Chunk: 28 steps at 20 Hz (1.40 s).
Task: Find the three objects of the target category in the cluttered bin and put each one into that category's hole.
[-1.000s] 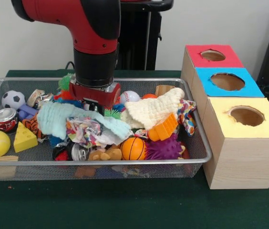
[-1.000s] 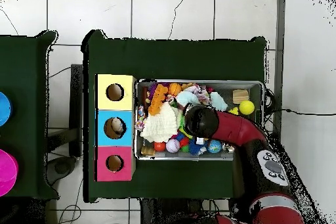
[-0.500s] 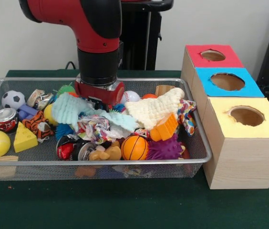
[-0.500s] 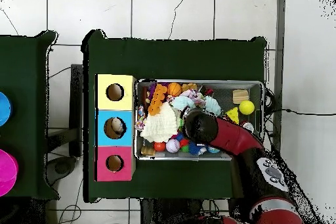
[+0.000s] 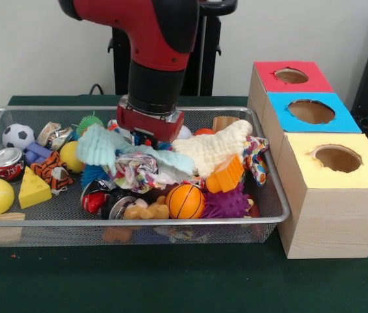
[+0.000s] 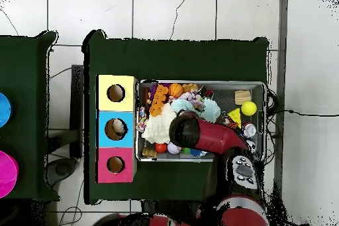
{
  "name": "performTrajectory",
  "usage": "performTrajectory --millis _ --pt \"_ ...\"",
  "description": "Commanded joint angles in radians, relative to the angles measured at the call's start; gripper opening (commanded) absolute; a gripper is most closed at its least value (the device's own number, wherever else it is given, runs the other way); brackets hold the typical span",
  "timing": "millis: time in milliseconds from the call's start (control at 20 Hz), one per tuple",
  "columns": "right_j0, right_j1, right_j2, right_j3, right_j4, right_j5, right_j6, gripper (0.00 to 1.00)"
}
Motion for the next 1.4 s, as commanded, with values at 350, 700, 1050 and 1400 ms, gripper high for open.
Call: performTrajectory --millis 350,700,1050,1400 --pt "0.170 0.197 -0.240 -0.138 -0.032 -0.011 0.137 0.00" --pt "0.129 0.209 -0.292 -0.193 -0.066 -0.038 0.076 0.00" --pt "0.017 0.184 -0.214 -0.216 -0.128 -0.051 0.002 0.00" --pt "-0.047 0.195 -0.157 -0.246 -0.162 -0.037 -0.010 0.00"
